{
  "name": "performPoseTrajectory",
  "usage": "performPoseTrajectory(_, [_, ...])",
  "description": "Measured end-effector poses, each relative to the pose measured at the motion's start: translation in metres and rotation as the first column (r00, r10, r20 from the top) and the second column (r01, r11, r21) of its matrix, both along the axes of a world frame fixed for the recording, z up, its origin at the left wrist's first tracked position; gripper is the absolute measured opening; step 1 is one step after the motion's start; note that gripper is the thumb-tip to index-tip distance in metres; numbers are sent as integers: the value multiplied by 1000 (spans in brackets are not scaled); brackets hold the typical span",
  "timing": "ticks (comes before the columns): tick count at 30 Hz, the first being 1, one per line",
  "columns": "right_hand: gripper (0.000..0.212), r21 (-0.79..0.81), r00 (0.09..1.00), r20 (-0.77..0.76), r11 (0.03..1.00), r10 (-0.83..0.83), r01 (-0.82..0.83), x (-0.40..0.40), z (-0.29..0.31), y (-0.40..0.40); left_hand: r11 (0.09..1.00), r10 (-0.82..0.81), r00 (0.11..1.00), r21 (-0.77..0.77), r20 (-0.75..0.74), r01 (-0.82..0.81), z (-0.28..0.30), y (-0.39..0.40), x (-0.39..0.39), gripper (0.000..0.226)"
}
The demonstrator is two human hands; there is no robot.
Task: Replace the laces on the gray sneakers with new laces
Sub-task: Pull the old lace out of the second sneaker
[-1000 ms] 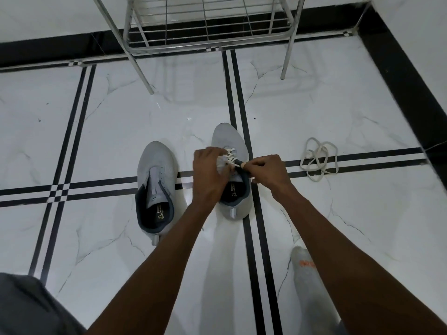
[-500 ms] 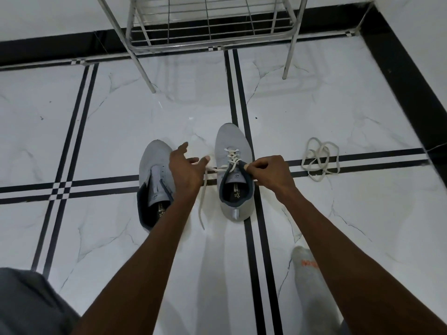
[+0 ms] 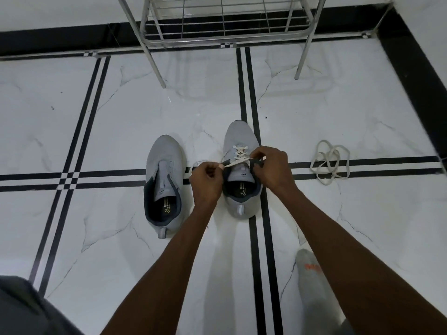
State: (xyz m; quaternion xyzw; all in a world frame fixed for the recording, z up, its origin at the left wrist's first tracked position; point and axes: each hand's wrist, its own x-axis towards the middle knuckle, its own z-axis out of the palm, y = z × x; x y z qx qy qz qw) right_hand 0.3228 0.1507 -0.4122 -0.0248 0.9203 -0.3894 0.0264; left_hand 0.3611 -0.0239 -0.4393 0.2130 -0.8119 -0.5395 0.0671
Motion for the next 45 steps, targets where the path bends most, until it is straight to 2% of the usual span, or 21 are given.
performPoseTrajectory(3, [29,66,999,46,998,-4,1,-2,4,-5,997,-6,1000,72,30,4,-5,1,-2,13])
performPoseTrajectory(5, [32,110,998,-16,992,62,-60,-1,5,-13,993,-51,998,109,29,48,-1,2,-2,15])
performPoseTrajectory(7, [27,200,981,-83,967,175,-156,1,5,-18,988,-61,998,147,26,56,0,2,-2,13])
performPoseTrajectory(10, [16,331,970,-48,920,239,-210,0,1,-24,977,-61,997,205,40,52,0,1,-2,10])
performPoseTrajectory(12, [12,284,968,-73,935,240,-210,0,-2,-24,977,-60,997,208,44,50,-1,-1,-1,6])
performPoseTrajectory(13, [10,184,980,-95,971,173,-154,-1,-2,-22,978,-57,998,202,40,48,-1,-3,-2,5])
performPoseTrajectory(15, [9,-27,991,-52,992,-125,124,-9,-1,-5,981,-50,998,190,35,43,-1,-5,-3,4])
performPoseTrajectory(16, [10,-64,966,-1,964,-260,259,-13,-1,6,982,-49,998,183,34,42,0,-6,-4,3])
performPoseTrajectory(18, [8,-69,938,18,935,-347,348,-17,0,22,984,-55,998,174,38,48,2,-6,-4,4])
performPoseTrajectory(21, [13,-162,986,-47,976,-158,149,-15,4,13,983,-61,998,177,33,55,3,-4,-4,7])
performPoseTrajectory(23, [6,-33,992,-76,995,96,-99,-11,1,-3,985,-65,997,164,36,59,3,-4,-4,12])
performPoseTrajectory(25, [8,132,964,-46,958,263,-255,-6,-5,-17,985,-77,996,160,36,71,3,-4,-4,7])
performPoseTrajectory(28, [12,240,955,-88,937,282,-255,-4,-8,-25,985,-96,995,149,20,92,4,-3,-3,3])
performPoseTrajectory(30, [15,175,974,-125,970,190,-167,-4,-5,-24,986,-85,996,148,30,80,4,-4,-2,5])
performPoseTrajectory(31, [14,120,990,-132,992,59,-44,-7,-5,-19,987,-75,997,144,34,70,4,-4,-2,8])
performPoseTrajectory(33, [12,26,958,-124,964,-260,265,-19,-8,0,990,-56,998,133,37,51,2,-6,-3,13])
performPoseTrajectory(35, [9,-10,927,-92,932,-363,363,-25,-8,14,989,-54,998,141,44,47,0,-7,-3,15])
performPoseTrajectory(38, [16,-70,986,-128,992,-110,101,-19,3,-1,989,-55,998,136,40,50,1,-6,-3,16])
performPoseTrajectory(41, [16,189,972,-94,962,216,-196,-5,9,-30,993,-57,998,105,23,54,4,-5,-3,7])
performPoseTrajectory(43, [17,312,954,-45,911,296,-268,-4,4,-37,994,-62,998,89,7,61,5,-5,-3,4])
performPoseTrajectory(45, [16,279,956,-69,925,287,-258,-4,-1,-37,995,-66,998,75,3,65,6,-6,-2,4])
